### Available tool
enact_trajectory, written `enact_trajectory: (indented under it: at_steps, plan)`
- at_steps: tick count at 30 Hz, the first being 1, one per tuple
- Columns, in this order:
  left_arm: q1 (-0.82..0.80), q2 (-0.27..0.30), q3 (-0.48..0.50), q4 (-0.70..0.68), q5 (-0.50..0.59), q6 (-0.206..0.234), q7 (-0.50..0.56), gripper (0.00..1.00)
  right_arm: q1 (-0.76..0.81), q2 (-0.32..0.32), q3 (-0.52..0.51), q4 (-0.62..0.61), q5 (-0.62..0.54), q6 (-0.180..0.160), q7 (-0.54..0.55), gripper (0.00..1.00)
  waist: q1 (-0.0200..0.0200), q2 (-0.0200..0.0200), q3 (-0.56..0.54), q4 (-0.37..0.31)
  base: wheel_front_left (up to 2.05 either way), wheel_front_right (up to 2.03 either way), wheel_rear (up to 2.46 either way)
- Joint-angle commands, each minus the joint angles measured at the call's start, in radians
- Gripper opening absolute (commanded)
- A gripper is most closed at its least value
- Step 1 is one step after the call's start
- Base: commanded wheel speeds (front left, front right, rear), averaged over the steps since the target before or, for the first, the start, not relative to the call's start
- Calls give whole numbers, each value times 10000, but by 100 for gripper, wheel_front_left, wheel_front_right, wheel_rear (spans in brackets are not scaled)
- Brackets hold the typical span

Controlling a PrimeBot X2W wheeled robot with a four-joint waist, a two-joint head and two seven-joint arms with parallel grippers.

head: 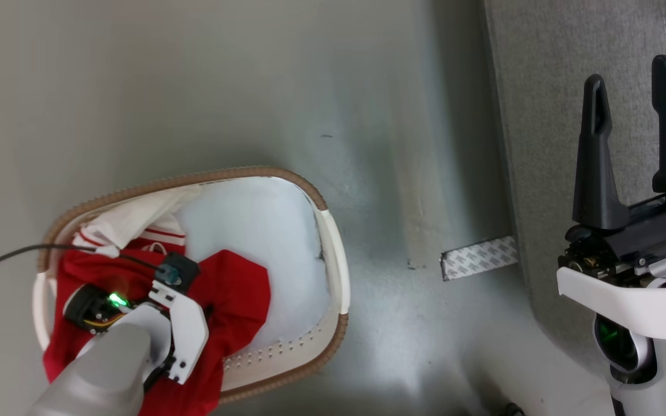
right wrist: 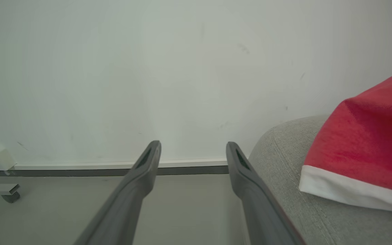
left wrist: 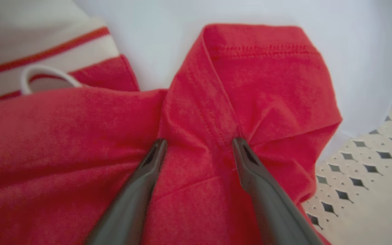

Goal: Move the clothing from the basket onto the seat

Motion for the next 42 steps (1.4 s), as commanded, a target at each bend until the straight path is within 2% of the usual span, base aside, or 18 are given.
enact_trajectory:
  at_steps: [1, 8, 9, 10, 11, 13, 19, 23, 33, 42]
  plan:
    - [-71, 59, -76, 73, -170, 20, 88, 100, -157, 33, 20, -60, 44, -25, 6, 100, -2, 0, 154, -151, 0, 0, 0]
    - [-375, -11, -660, 674, -397, 20, 713, 100, -112, 34, 129, -20, 110, -26, 5, 100, -2, 0, 385, -395, 0, 0, 0]
    - [-402, -9, -700, 711, -473, 20, 699, 89, -120, 34, 138, -4, 135, -26, 6, 100, -2, 0, 399, -418, 0, 0, 0]
    - [-422, -15, -715, 746, -536, 20, 693, 74, -137, 32, 142, 18, 150, -26, 6, 100, -2, 0, 405, -439, 0, 0, 0]
    - [-442, -17, -718, 771, -636, 20, 650, 45, -158, 32, 146, 32, 169, -26, 6, 100, -2, 0, 401, -457, 0, 0, 0]
    - [-502, 12, -711, 787, -833, 20, 446, 0, -192, 32, 152, 43, 203, -26, 5, 100, -2, 0, 375, -494, 0, 0, 0]
    - [-378, 29, -828, 813, -1219, 20, -12, 0, -161, 33, 138, 212, 155, -26, 5, 100, -2, 0, -48, -497, 0, 0, 0]
    - [-65, -71, -751, 861, -1642, 20, -402, 0, -172, 31, 188, 354, 171, -26, 5, 100, -2, 0, -773, -463, 0, 0, 0]
    - [1310, -742, -731, 456, -2728, 19, -1943, 0, 539, 23, 236, 1089, 1, -26, 6, 100, -2, 0, -3733, -37, 0, 0, 0]
    - [2347, -1168, -797, -270, -3309, 19, -2671, 0, 1705, -25, 326, 2052, -332, -26, 6, 100, -2, 0, -6584, 958, 0, 0, 0]
